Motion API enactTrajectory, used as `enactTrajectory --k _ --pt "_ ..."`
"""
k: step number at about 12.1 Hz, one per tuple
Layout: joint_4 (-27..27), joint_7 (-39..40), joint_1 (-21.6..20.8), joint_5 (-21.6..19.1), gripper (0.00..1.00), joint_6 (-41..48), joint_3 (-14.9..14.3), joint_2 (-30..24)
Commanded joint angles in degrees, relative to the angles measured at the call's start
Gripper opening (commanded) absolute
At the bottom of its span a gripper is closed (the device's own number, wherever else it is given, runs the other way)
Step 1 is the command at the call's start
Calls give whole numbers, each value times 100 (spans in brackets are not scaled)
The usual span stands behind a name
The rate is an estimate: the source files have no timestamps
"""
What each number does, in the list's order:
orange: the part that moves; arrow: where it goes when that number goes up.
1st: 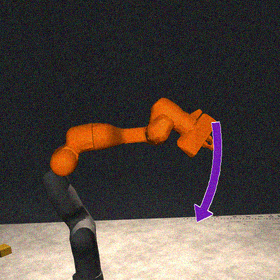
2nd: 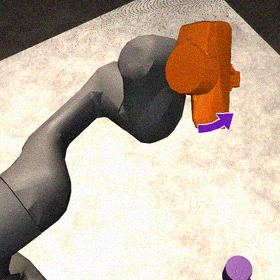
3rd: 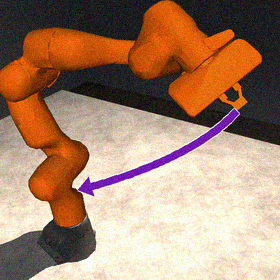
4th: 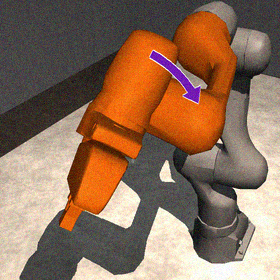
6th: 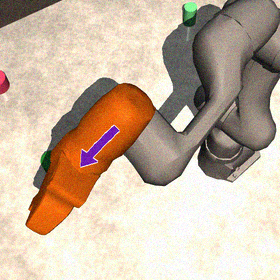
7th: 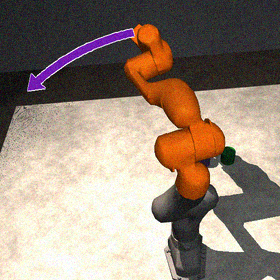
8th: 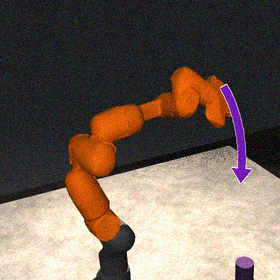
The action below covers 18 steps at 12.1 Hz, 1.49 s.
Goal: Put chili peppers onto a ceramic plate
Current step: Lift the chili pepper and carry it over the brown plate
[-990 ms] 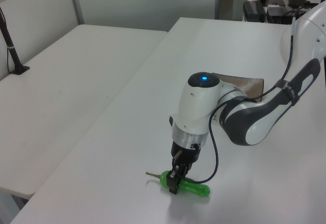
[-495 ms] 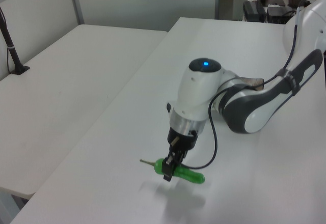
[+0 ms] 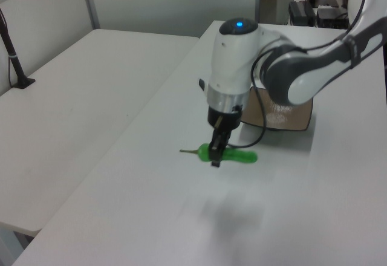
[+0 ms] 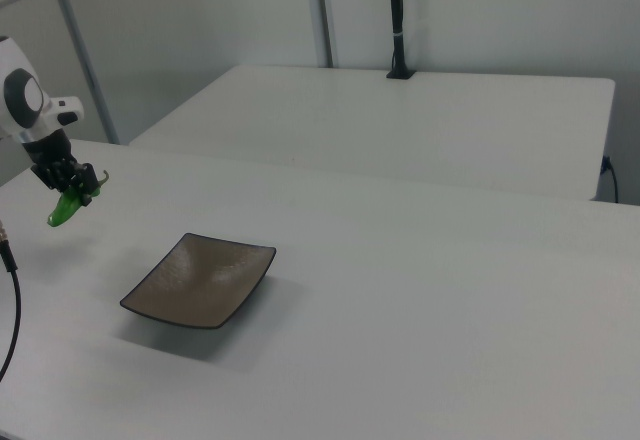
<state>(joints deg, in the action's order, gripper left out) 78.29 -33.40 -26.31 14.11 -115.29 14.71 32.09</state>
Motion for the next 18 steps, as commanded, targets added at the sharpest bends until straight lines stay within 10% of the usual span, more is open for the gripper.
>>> enactTrajectory --k 1,8,17,18 --pt "581 1104 204 -57 15 787 5 -554" --pt "1924 2924 1206 -49 17 930 -188 -1950" --pt "2823 3779 2050 -172 19 140 -575 -2304" --pt "2884 3770 2085 -180 31 -19 -575 -2251"
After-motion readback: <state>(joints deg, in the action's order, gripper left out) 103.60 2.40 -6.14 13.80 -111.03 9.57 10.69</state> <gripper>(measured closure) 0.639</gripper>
